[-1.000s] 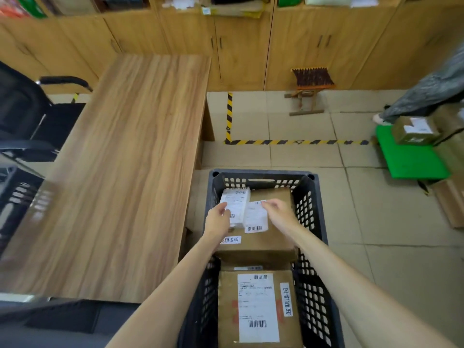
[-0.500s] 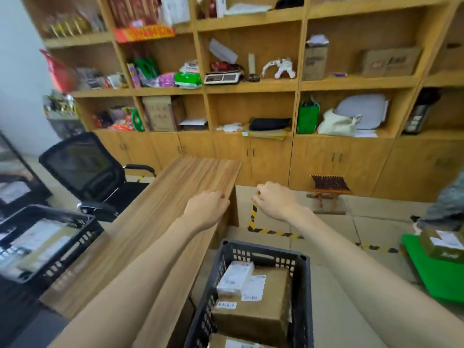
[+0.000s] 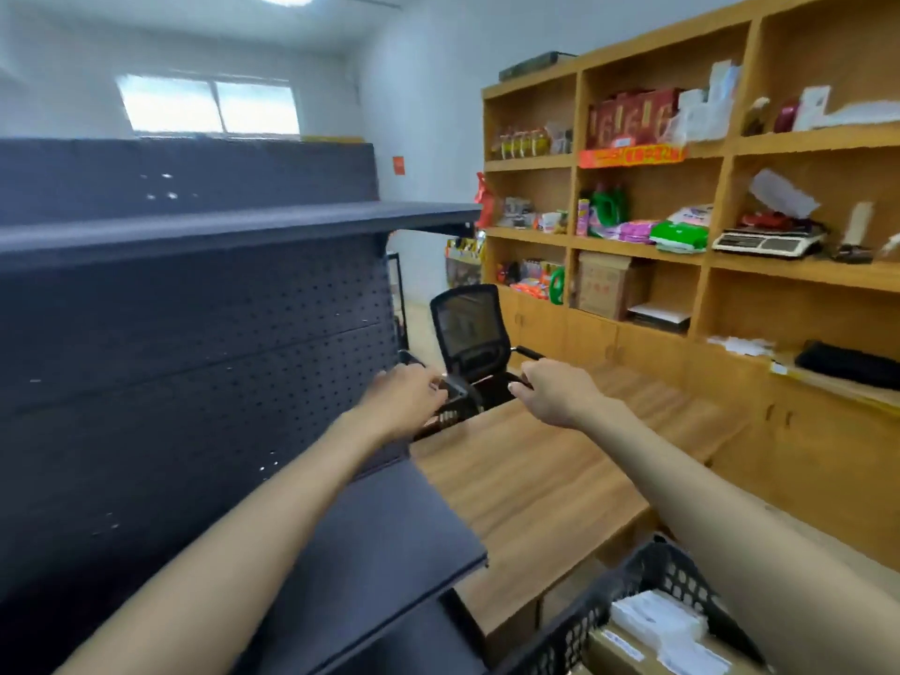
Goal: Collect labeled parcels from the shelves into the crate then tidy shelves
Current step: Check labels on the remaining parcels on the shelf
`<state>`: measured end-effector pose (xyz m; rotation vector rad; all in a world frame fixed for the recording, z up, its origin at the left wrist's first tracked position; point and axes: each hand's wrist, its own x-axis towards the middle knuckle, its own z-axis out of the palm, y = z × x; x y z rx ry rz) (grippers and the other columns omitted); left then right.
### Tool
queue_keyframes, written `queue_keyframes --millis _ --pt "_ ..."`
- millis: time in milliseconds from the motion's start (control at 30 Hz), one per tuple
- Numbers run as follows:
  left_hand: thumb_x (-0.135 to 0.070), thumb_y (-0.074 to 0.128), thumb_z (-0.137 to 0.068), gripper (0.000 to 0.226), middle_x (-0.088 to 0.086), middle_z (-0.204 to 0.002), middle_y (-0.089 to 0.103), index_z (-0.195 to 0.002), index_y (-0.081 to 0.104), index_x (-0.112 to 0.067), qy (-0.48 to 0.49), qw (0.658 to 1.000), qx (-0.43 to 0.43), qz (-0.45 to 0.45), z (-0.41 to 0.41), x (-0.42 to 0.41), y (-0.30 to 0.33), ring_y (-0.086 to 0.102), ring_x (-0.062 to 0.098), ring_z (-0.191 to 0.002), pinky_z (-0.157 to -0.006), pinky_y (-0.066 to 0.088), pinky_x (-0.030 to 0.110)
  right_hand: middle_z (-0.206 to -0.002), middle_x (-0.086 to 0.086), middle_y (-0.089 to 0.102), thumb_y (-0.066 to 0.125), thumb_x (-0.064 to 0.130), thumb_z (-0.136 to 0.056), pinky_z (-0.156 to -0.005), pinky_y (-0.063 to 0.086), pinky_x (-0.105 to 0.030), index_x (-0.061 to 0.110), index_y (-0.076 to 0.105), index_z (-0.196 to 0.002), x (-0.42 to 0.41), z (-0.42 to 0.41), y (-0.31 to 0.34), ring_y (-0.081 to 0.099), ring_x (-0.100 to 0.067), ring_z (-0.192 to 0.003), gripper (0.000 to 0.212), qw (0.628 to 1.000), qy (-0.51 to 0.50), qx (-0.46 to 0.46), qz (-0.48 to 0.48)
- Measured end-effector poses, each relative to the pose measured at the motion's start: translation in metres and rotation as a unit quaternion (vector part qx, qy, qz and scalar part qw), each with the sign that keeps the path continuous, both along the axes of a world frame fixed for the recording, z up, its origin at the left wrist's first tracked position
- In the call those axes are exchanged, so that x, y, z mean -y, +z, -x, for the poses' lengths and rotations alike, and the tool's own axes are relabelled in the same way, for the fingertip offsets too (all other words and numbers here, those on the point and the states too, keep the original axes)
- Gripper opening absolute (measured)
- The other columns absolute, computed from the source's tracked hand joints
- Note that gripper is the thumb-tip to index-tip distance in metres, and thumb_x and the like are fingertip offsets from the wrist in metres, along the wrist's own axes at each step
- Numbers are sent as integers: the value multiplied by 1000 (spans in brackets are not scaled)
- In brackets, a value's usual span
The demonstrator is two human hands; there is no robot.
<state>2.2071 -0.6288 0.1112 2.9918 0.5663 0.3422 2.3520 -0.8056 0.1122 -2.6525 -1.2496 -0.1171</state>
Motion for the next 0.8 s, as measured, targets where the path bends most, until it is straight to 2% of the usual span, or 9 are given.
queue_keyframes --millis 67,100,200,300,433,600,800 --pt "-42 44 -103 37 7 -122 65 -120 63 -16 65 998 10 26 72 -29 3 62 27 -107 -90 51 40 -86 -3 58 38 41 -102 -67 46 -37 18 50 -83 -44 51 6 58 -29 -86 32 998 68 6 -2" --pt "-42 44 -103 39 7 -125 64 -123 63 -15 96 995 13 30 112 -40 5 61 27 -110 -91 50 39 -83 -1 55 38 40 -102 -66 43 -36 20 47 -80 -64 79 8 57 -29 -85 31 995 102 6 -3" --pt "-44 43 -104 41 6 -128 64 -130 61 -17 183 983 16 20 231 -62 11 60 26 -112 -89 49 35 -96 -8 59 39 38 -101 -73 46 -38 12 53 -92 -116 166 12 56 -30 -90 30 984 177 6 10" --pt "-43 44 -103 41 7 -129 65 -130 61 -18 259 965 25 8 346 -68 17 61 28 -115 -90 49 36 -90 -6 53 39 40 -102 -74 42 -37 11 47 -88 -151 261 13 56 -30 -90 34 971 239 -3 3" --pt "-43 45 -103 43 8 -132 63 -134 59 -17 335 942 29 2 480 -61 17 60 27 -117 -91 50 38 -98 -7 61 40 42 -102 -74 44 -37 10 56 -98 -180 383 13 58 -29 -92 36 945 327 -10 -22" --pt "-42 46 -103 41 7 -130 63 -132 60 -17 406 913 34 2 605 -39 13 59 27 -118 -95 49 41 -99 -4 55 41 41 -103 -73 41 -36 12 58 -104 -196 516 14 55 -26 -91 33 908 419 -10 -17" --pt "-43 46 -103 40 5 -129 64 -131 60 -17 467 883 44 12 706 -28 6 58 27 -117 -94 49 39 -100 -5 58 41 39 -102 -73 43 -37 11 57 -101 -217 620 14 57 -25 -92 32 878 478 7 -16"
